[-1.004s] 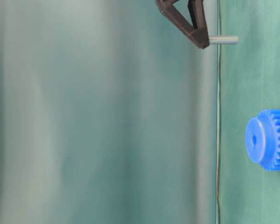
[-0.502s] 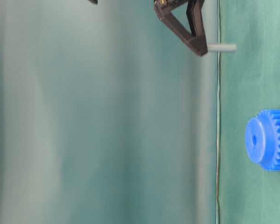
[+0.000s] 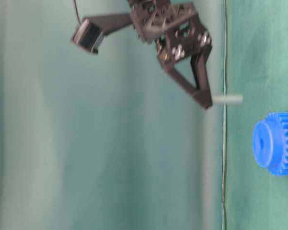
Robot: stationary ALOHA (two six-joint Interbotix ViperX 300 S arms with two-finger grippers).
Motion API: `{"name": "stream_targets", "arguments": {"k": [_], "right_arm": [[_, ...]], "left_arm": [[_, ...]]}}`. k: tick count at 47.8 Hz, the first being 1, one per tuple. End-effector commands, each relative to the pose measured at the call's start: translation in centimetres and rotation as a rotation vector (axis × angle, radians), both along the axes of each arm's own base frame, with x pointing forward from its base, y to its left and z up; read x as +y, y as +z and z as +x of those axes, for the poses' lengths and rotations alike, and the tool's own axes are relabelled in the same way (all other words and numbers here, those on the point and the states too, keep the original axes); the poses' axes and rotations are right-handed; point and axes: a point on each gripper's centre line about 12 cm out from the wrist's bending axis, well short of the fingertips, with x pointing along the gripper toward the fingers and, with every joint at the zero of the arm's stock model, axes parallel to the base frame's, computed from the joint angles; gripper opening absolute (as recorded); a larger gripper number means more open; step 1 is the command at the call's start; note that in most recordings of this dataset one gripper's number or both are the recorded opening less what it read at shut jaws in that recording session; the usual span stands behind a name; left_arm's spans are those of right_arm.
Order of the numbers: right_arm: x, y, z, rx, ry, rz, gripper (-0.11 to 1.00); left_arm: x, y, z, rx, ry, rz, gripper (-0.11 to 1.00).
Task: Insert the shaft placed at a random location into the center hole of the medium gear at another random location.
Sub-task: 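Carry the held shaft left and position it above the blue gear's hole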
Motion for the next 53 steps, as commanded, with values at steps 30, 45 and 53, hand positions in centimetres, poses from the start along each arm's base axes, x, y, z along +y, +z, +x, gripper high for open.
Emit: {"name": "stream_targets", "arguments": {"k": [30,45,53], "right_arm": [[0.6,1.1,5.7,-0.035,0.044,-0.014,0.14],[0.6,1.0,5.7,-0.033,0.044,-0.014,0.14],[0.6,0.9,5.7,-0.033,0.042,-0.014,0.14]], "left_arm": [[0.0,0.3,0.2,-0.008,0.0,0.0,0.0],[0.0,0.3,0.2,-0.008,0.0,0.0,0.0],[0.0,0.3,0.2,-0.008,0.0,0.0,0.0]]}}
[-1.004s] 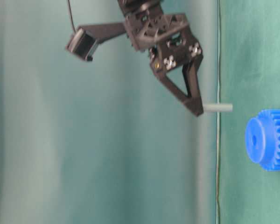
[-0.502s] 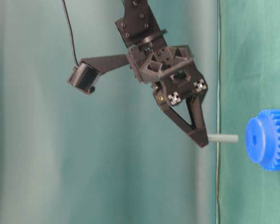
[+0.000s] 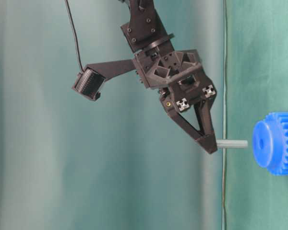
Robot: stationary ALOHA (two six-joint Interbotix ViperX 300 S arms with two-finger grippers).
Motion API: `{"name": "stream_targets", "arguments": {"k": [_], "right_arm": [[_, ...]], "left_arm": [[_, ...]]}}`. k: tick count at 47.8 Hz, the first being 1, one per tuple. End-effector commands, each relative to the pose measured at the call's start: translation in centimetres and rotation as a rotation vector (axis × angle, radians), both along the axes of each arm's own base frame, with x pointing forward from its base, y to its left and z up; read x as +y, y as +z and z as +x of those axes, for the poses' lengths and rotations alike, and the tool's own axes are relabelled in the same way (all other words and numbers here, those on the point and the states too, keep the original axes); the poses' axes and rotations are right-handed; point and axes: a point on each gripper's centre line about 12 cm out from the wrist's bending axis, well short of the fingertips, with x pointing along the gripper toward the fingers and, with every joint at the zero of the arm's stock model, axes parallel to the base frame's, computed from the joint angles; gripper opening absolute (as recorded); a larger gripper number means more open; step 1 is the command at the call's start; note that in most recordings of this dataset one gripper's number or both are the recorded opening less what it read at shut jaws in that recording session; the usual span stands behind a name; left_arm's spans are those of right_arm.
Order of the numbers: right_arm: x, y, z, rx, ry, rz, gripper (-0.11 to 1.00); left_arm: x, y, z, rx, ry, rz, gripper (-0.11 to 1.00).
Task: Insert the shaft placed at a random location into the center hole of the medium gear at another random location.
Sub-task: 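Carry the held shaft left and position it above the blue gear's hole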
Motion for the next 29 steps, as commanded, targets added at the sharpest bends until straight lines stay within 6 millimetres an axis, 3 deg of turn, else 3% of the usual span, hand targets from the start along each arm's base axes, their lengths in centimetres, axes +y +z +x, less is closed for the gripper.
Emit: {"name": "stream_targets", "arguments": {"k": [1,29], "right_arm": [[0.0,1.3,0.6,-0.038,0.005,-0.014,0.14],[0.0,-1.6,0.8,0.0,0.003,-0.002,0.14]], "left_arm": [[0.0,0.3,0.2,-0.008,0.0,0.001,0.0],[0.0,0.4,0.2,-0.009,0.0,0.001,0.0]]}}
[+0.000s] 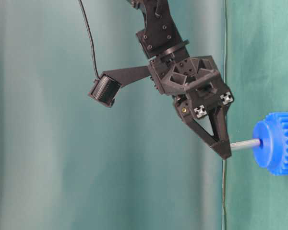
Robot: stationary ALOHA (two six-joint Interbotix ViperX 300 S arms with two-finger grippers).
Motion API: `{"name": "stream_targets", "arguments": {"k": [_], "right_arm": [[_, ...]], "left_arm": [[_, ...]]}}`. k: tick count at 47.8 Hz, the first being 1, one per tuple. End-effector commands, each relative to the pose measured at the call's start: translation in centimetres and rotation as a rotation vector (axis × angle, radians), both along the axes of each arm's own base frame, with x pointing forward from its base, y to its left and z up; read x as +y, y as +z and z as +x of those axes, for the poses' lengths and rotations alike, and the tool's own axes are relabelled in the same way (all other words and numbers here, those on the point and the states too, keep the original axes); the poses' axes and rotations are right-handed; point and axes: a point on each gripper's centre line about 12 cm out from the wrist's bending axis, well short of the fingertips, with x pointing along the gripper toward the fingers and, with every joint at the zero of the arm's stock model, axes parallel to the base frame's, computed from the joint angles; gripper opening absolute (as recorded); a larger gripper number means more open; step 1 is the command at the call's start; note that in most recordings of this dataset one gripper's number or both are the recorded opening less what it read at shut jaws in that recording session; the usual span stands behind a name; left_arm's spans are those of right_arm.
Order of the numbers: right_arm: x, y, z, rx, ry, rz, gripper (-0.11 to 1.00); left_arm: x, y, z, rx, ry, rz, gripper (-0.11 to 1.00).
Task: Insert the shaft placed at a random location into the center hole of the medium gear at another random location.
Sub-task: 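Carry the held shaft left and position it above the blue gear's hole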
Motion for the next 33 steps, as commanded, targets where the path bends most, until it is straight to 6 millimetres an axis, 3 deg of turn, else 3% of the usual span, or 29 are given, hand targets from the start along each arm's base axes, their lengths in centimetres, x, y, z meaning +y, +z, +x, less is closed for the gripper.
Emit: {"name": "stream_targets", "arguments": {"k": [1,9,27,33], "right_arm": [[0.0,0.5,0.1,-0.013,0.002,-0.004,0.14],[0.0,0.7,0.1,-0.015,0.002,-0.004,0.14],[0.2,4.5,-0.5,-0.088,0.005,-0.022,0.14],[0.2,4.7,-0.5,-0.094,0.005,-0.023,0.14]], "left_arm": [[0.0,0.3,0.2,-0.006,0.001,0.001,0.0],[0.0,0.3,0.2,-0.006,0.001,0.001,0.0],[0.0,0.3,0.2,-0.006,0.001,0.001,0.0],[0.0,0.3,0.2,-0.006,0.001,0.001,0.0]]}}
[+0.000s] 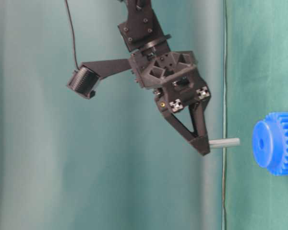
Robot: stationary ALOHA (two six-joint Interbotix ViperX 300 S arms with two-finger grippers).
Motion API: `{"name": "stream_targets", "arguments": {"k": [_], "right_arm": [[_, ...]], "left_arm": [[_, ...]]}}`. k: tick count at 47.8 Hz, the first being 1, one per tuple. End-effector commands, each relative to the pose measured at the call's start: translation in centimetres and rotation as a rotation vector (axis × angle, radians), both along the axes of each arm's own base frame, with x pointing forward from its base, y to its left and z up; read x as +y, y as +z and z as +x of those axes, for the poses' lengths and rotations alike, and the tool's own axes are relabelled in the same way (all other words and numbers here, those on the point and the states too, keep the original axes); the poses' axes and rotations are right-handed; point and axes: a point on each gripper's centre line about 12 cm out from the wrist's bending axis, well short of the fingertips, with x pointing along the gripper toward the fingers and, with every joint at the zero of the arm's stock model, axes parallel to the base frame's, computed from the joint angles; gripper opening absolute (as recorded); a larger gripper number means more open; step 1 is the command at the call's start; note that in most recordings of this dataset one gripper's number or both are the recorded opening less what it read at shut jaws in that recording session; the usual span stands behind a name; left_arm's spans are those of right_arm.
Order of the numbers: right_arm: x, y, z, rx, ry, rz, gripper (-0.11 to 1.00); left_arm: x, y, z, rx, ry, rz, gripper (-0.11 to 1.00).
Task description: Insert the shaft placed at a random location into the center hole of the medium gear at another random location.
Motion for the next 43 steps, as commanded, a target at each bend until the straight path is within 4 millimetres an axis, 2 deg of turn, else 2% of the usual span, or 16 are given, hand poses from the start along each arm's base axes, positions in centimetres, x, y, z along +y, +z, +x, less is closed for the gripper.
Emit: {"name": "stream_targets", "arguments": {"k": [1,14,31,43], "right_arm": [[0.1,1.9,0.1,-0.049,0.005,-0.015,0.14],[0.3,1.7,0.3,-0.054,0.01,-0.014,0.14],[0.3,-0.8,0.8,-0.027,0.008,-0.003,0.14],[0.2,-1.8,0.9,-0.018,0.003,0.006,0.14]], "left_arm": [[0.0,0.3,0.2,-0.008,0.001,0.003,0.0],[0.0,0.3,0.2,-0.008,0.001,0.001,0.0],[0.0,0.4,0.2,-0.015,0.001,0.001,0.0],[0.0,0.4,0.2,-0.014,0.001,0.001,0.0]]}}
